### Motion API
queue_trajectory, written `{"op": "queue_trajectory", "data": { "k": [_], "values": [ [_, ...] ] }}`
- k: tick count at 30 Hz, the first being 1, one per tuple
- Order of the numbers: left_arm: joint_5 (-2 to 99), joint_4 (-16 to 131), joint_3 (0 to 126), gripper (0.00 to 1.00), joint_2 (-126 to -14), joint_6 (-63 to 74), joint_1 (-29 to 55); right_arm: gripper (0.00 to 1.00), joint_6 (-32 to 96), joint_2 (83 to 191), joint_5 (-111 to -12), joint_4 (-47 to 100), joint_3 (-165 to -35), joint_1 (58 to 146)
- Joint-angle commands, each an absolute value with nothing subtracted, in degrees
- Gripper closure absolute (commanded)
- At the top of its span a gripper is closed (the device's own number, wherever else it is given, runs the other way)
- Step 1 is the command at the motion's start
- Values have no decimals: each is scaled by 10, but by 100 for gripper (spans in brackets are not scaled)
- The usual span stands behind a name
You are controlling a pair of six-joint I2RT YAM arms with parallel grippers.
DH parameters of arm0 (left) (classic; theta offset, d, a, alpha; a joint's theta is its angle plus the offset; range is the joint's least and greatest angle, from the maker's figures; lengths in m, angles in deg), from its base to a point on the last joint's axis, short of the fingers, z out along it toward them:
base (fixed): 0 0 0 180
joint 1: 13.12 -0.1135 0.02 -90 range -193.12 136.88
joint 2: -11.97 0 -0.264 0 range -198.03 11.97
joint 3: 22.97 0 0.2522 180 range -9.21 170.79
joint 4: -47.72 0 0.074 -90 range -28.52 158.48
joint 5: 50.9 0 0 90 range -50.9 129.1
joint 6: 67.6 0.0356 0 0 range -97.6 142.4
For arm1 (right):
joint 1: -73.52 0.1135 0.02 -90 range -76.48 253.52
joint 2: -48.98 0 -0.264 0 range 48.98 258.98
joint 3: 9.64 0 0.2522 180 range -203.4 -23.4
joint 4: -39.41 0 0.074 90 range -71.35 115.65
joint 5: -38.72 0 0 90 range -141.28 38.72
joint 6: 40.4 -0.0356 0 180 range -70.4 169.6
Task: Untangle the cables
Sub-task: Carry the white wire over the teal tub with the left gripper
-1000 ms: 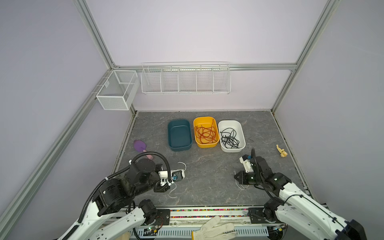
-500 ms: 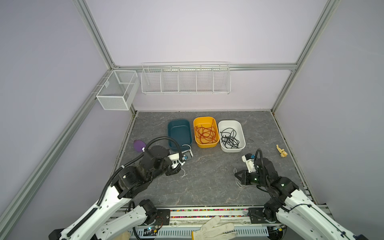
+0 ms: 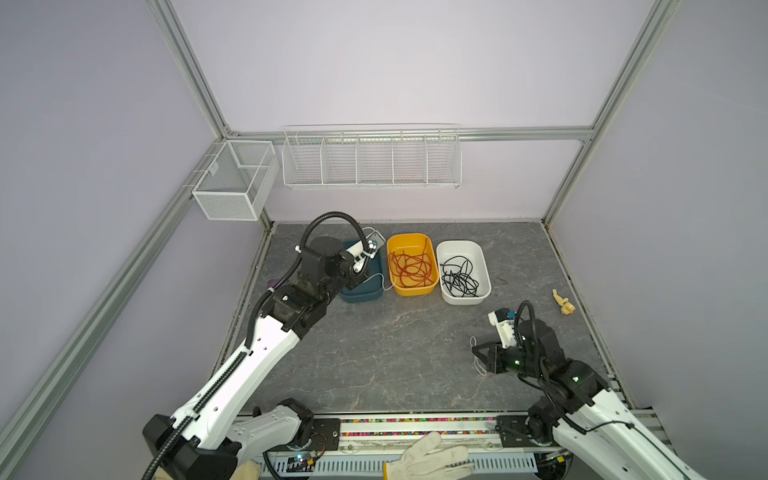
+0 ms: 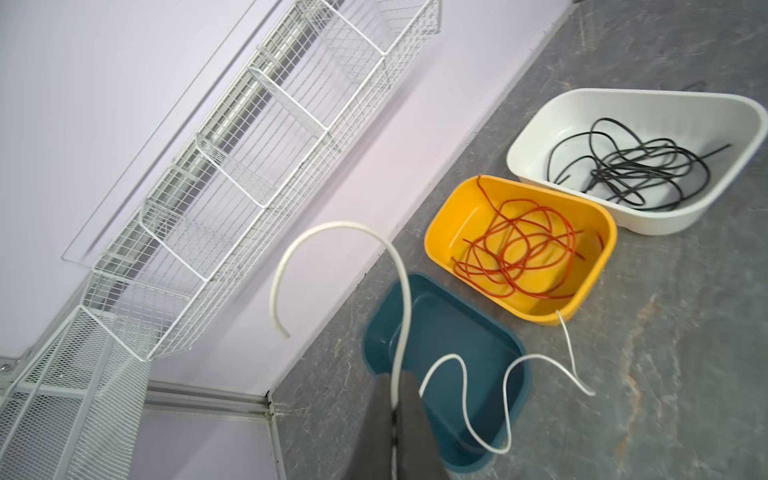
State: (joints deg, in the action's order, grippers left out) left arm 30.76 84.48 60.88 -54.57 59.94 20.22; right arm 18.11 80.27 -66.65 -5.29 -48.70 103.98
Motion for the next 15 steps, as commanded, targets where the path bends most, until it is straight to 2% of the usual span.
{"op": "queue_trajectory", "data": {
  "k": [1, 15],
  "values": [
    [297, 796, 646, 100, -596, 607, 187, 94, 183, 793, -680, -68, -503, 1037],
    [291, 707, 647, 100, -723, 601, 103, 94, 177, 762, -694, -86, -511, 1040]
  ]
}}
